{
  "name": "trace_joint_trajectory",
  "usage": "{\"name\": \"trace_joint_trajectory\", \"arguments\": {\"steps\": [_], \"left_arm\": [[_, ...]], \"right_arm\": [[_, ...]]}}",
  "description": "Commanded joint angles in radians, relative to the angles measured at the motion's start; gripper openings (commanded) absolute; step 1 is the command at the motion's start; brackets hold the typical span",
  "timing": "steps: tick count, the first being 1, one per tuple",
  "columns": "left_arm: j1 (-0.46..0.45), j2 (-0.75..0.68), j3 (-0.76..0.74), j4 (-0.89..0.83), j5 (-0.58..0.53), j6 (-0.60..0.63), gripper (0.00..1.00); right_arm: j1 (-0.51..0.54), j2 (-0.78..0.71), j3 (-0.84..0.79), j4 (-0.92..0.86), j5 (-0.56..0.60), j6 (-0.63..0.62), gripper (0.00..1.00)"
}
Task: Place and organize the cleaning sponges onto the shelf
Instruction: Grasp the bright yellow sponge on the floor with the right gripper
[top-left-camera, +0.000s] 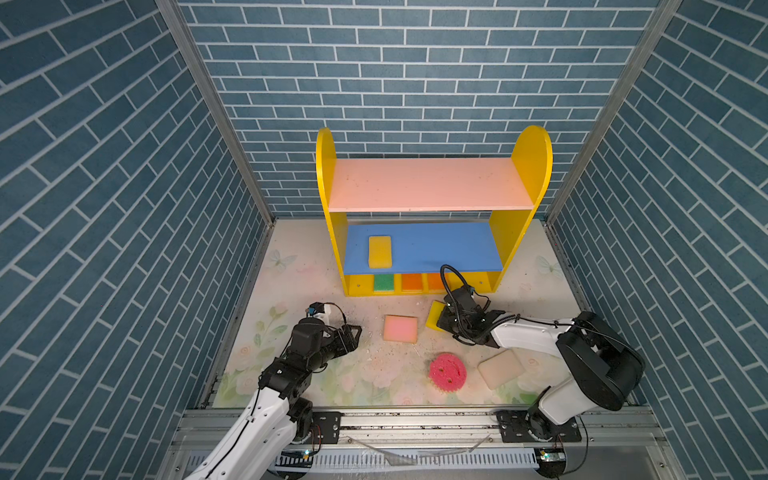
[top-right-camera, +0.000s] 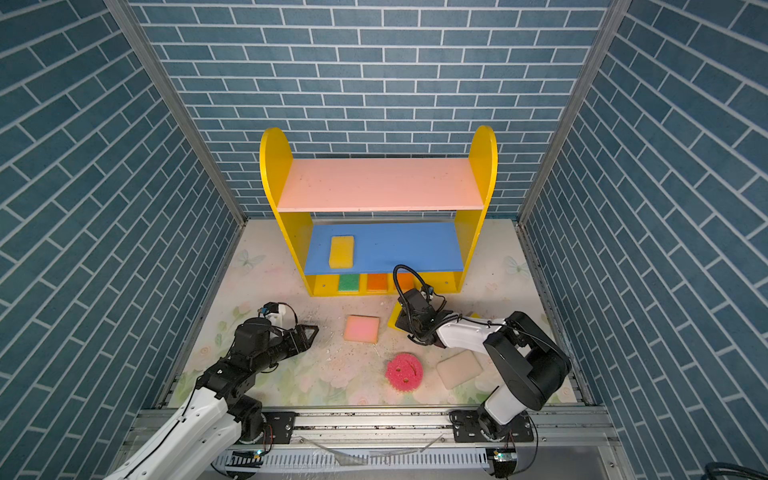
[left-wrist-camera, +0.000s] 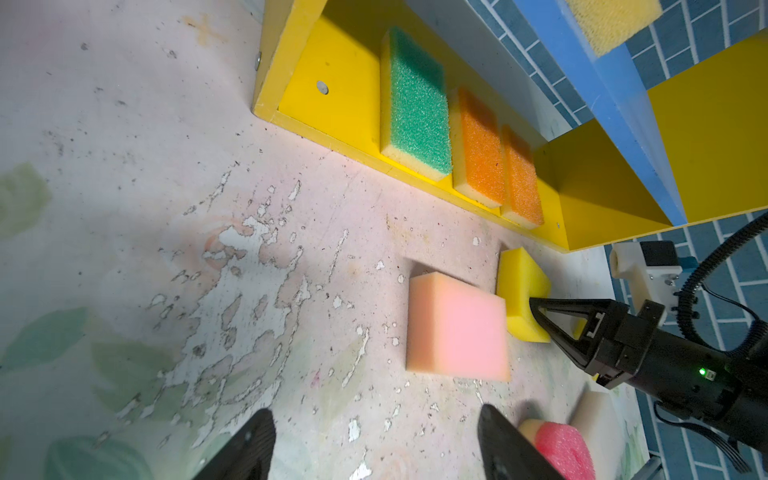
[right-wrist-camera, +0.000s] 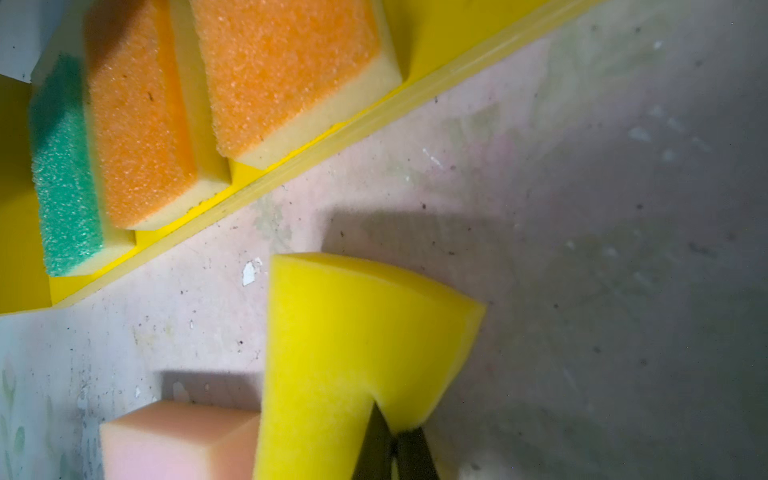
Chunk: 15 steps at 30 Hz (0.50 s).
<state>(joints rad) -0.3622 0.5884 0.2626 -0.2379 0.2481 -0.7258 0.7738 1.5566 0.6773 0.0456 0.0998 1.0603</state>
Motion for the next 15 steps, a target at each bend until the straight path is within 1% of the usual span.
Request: {"name": "trace_joint_trajectory", "arguments": {"steps": [1,4,6,11,15], "left_arm": [[0.0,-0.001,-0.014,-0.016,-0.01,0.009,0.78],[0.001,0.017,-0.01,-0.002,-0.013,0.02,0.78],[0.0,0.032,0.0,0.0,-0.015,0.022,0.78],[0.0,0.038,0.001,0.028,-0.019,0.027,0.78],[0.0,0.044,0.006,0.034,-0.023,0.037,0.78]], "right_arm": [[-0.001,-0.049,0.001,-0.086,0.006,-0.009,0.0],[-0.002,-0.089,0.009,-0.188,0.041,-0.027,0.0],[-0.001,-0.122,0.009,-0.225,0.041,-0.04,0.0],[0.001,-0.238,0.033,-0.343,0.06,-0.123,0.0],[0.021,-0.326,0.1,-0.447,0.105,-0.201,0.0]]}}
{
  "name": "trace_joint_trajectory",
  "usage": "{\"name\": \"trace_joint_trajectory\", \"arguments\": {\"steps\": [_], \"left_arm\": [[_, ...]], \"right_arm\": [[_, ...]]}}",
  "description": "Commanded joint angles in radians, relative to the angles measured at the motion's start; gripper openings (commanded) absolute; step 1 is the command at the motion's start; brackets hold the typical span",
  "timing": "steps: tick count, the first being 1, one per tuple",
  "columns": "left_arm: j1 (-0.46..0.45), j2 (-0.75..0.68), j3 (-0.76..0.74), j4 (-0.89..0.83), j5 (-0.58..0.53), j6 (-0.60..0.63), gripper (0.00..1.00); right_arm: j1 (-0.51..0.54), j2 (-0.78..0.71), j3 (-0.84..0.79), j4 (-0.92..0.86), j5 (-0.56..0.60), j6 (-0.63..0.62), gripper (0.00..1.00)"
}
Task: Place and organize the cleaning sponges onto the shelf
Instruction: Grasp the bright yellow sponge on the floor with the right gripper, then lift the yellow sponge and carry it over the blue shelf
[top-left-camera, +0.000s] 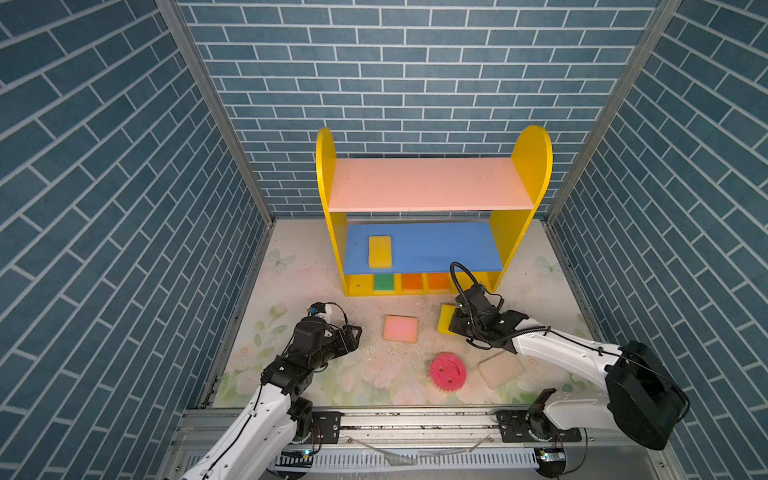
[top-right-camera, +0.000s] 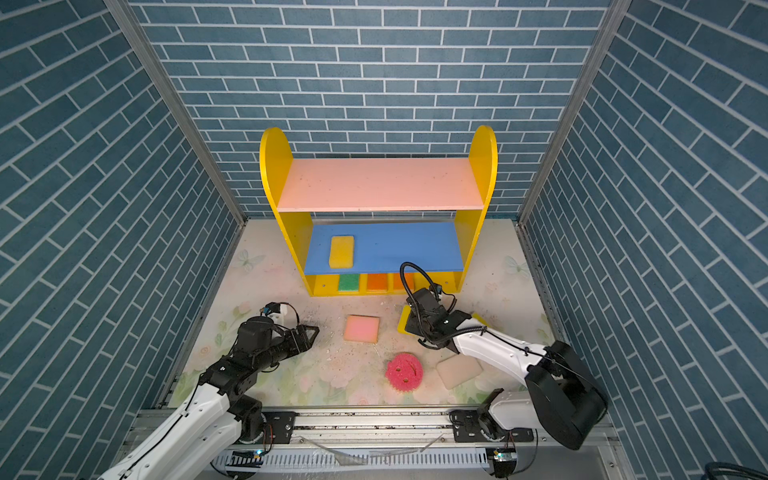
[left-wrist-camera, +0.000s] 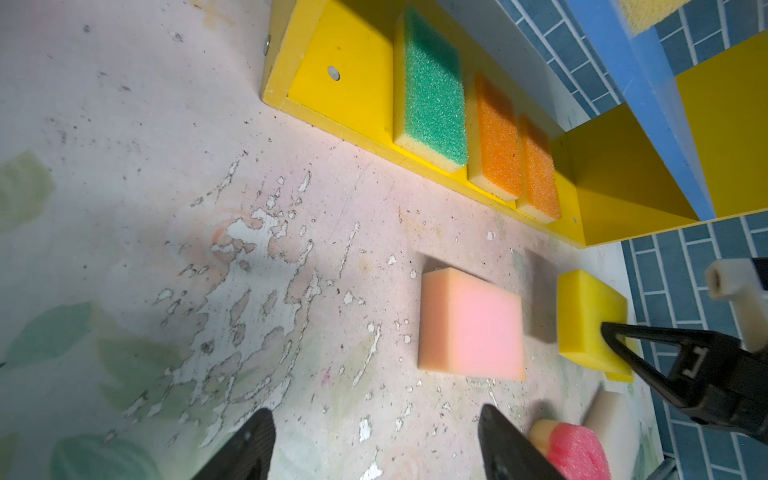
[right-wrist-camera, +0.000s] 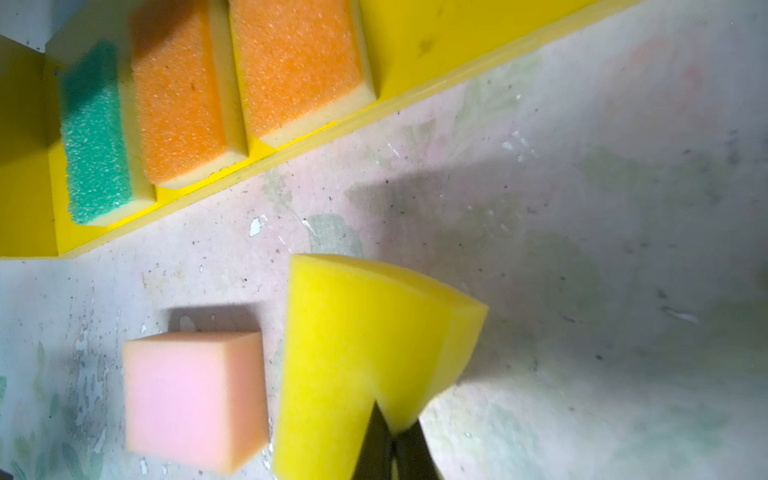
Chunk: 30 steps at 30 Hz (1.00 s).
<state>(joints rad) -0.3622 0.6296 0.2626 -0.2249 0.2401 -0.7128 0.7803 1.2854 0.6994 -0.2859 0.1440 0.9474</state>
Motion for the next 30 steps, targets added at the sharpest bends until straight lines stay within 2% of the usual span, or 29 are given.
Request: {"name": "trace_joint_trajectory", "arguments": {"steps": [1,7,12,23,30], "left_arm": [[0.0,0.002,0.001,0.027,-0.016,0.024,0.78],[0.0,0.023,0.003,0.038,-0.028,0.018,0.78],[0.001,0.021,0.013,0.034,-0.046,0.019,0.78],[0.0,-0.016,0.01,-0.019,-0.051,0.013,0.78],[0.001,-0.038,0.029,-0.06,-0.057,0.019,0.78]], "right_arm": [[0.027,-0.07,0.108,-0.145,0.075,-0.117,0.0],[0.098,-0.098,0.292,-0.252,0.129,-0.279,0.0],[0.103,-0.058,0.364,-0.155,0.125,-0.361,0.0],[0.102,0.221,0.554,0.1,0.161,-0.554,0.0],[0.082,0.36,0.666,0.137,0.2,-0.601,0.0]]}}
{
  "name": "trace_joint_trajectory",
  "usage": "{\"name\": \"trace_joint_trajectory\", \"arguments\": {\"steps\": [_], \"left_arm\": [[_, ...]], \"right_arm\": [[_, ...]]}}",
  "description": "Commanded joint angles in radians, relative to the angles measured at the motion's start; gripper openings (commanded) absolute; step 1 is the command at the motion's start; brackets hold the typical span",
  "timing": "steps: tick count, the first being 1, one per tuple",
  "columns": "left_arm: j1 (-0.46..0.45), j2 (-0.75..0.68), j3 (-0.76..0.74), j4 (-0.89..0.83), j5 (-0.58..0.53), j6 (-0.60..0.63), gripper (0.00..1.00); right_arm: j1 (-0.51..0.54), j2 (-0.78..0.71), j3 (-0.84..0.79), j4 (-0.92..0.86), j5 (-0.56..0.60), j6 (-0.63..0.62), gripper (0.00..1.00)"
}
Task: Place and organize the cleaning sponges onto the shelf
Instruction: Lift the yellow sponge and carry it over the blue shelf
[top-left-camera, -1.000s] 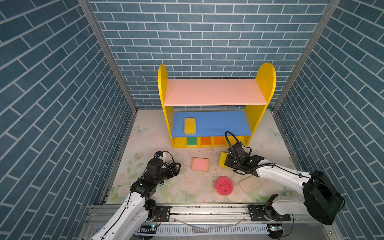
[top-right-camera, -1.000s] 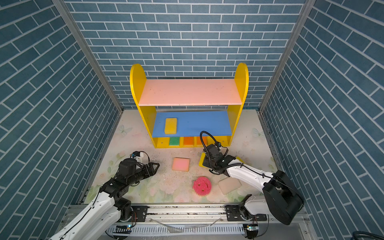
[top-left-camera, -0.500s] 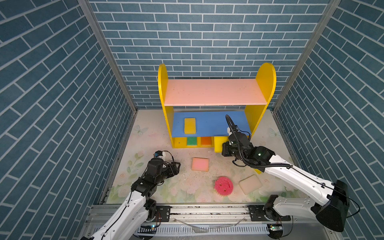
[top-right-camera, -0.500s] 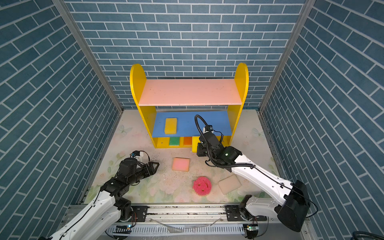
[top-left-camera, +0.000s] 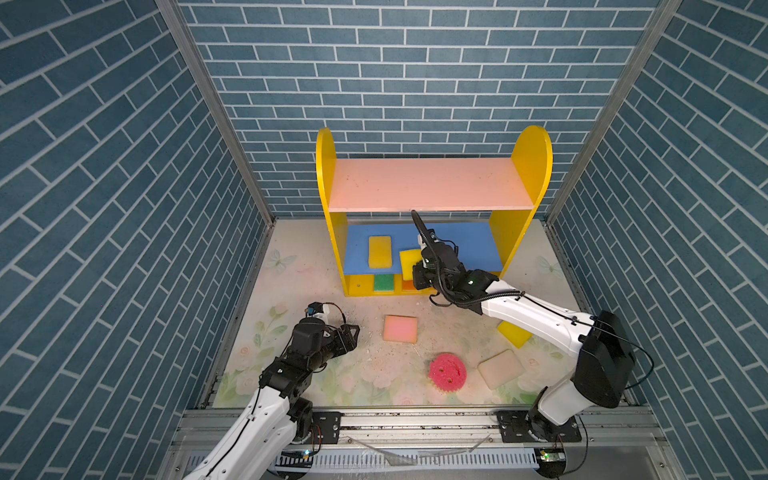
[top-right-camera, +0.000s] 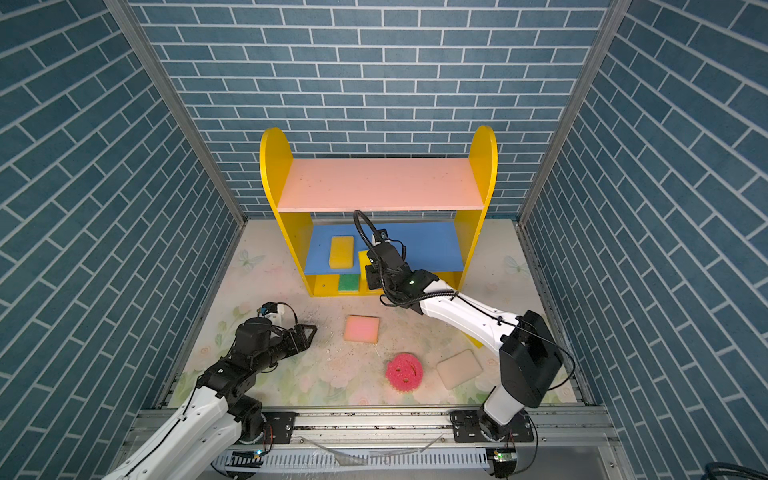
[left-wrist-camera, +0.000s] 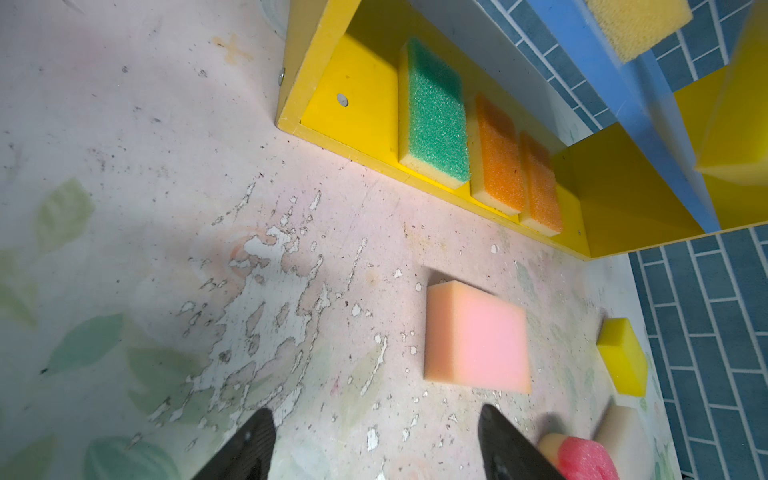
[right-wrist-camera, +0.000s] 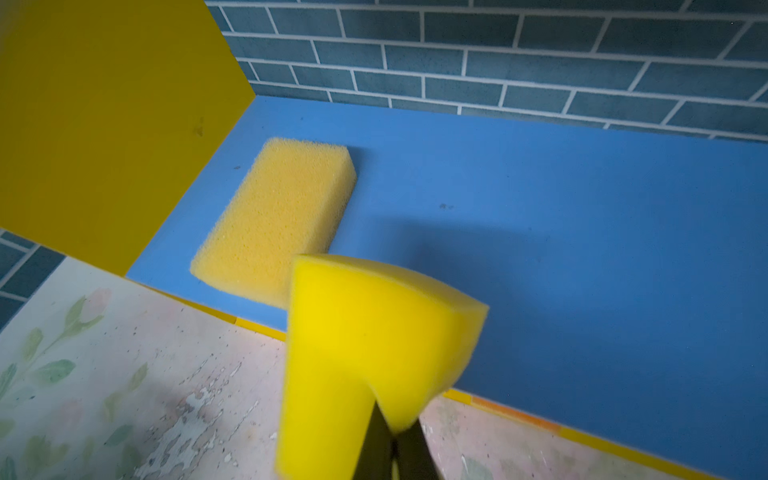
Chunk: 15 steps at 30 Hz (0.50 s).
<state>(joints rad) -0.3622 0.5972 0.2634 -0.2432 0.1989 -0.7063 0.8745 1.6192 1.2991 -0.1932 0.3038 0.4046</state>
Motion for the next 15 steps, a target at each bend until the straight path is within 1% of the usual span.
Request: {"name": "trace_joint_trajectory", "arguments": {"steps": [1,4,8,15], "left_arm": [[0.0,-0.005,0.031,-0.047,-0.011,0.013,0.78],[0.0,-0.008,0.027,-0.048,-0.011,0.012,0.78],[0.001,-0.002,0.034,-0.051,-0.008,0.01,0.78],[0.0,0.007,0.035,-0.04,-0.009,0.006,0.78]], "right_arm": [[-0.022,0.039,0.073,0.047,0.037,-0.057,0.0],[-0.053,0.074,0.096,0.023,0.019,-0.02,0.0],[-0.092,0.103,0.109,0.021,-0.048,0.022,0.0],[-0.108,0.162,0.155,-0.026,-0.108,0.084,0.0]]}}
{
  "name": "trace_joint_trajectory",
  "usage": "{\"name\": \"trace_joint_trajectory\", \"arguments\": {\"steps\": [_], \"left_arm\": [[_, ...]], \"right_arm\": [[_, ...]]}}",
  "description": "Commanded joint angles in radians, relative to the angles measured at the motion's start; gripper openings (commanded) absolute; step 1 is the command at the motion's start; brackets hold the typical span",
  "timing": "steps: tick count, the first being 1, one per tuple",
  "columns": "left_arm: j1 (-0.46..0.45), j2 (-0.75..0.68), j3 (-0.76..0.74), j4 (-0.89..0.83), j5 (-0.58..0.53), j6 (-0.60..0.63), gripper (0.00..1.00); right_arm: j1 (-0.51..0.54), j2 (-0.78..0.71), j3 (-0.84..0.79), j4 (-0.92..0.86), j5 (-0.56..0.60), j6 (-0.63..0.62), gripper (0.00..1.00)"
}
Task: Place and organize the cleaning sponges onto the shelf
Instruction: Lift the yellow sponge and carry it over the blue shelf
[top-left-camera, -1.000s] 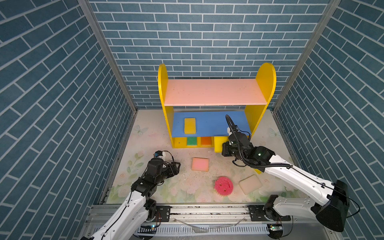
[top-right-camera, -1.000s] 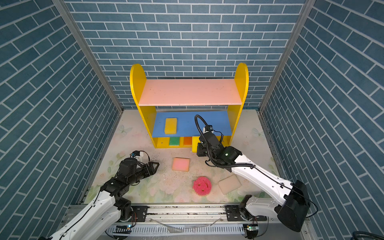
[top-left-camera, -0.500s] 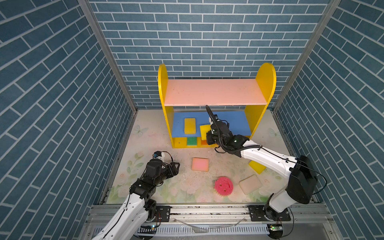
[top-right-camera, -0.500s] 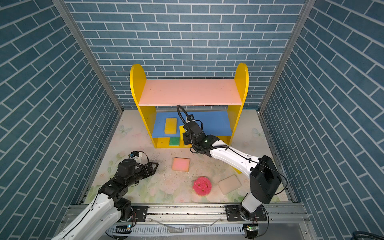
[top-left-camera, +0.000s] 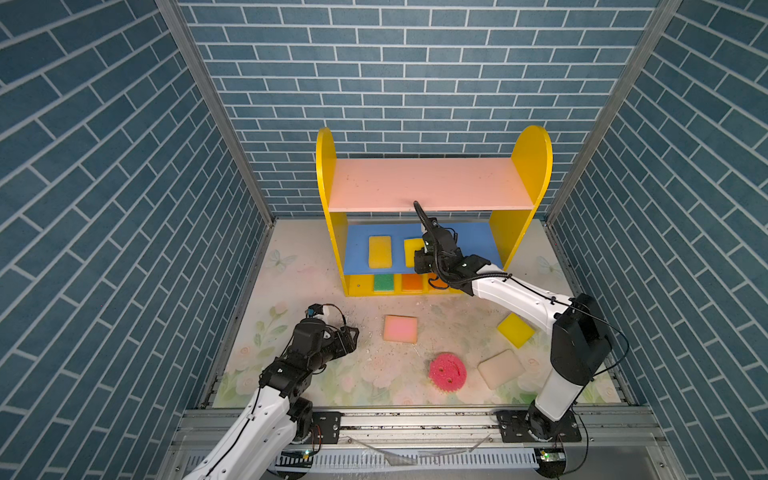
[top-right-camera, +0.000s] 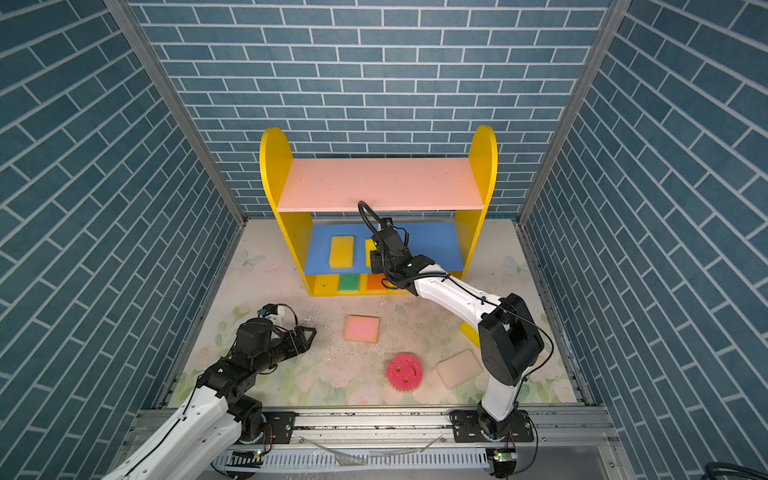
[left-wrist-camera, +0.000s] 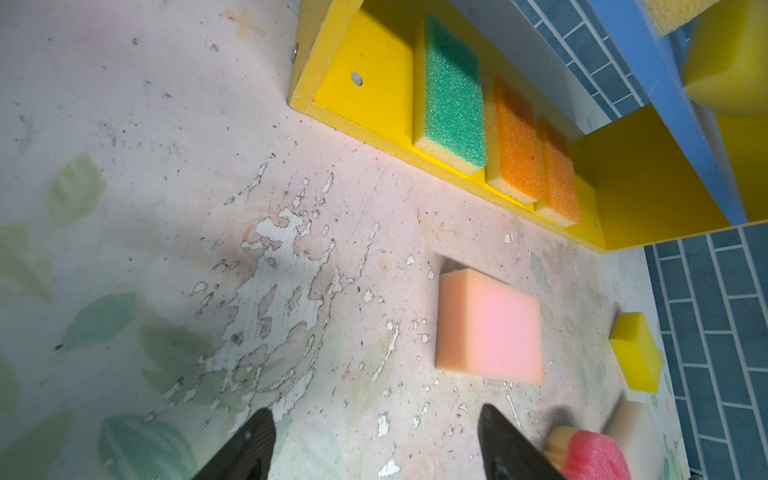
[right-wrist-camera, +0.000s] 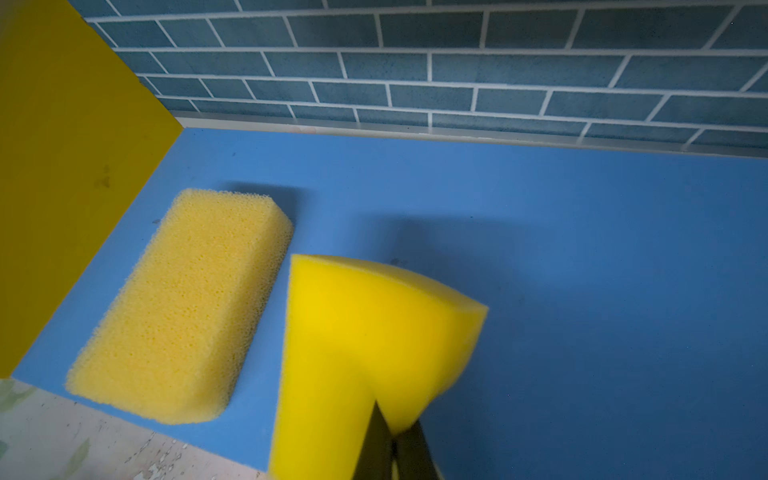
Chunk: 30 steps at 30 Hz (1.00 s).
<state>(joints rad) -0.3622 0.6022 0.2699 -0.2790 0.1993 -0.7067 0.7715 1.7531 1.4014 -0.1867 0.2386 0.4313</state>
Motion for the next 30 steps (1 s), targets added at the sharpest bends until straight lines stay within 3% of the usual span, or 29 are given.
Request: {"name": "trace_joint_trajectory", "arguments": {"steps": [1,15,30], "left_arm": [[0.0,0.002,0.025,-0.001,-0.009,0.004,0.78],[0.001,0.003,0.018,0.002,-0.015,0.0,0.78],[0.0,0.005,0.014,0.001,-0.011,0.001,0.78]], "right_arm": [[-0.008,0.04,0.062,-0.048,-0.05,0.07,0.0],[-0.039,0.102,0.117,-0.129,-0.071,0.156,0.0],[-0.05,0.153,0.199,-0.176,-0.116,0.084,0.03]]}}
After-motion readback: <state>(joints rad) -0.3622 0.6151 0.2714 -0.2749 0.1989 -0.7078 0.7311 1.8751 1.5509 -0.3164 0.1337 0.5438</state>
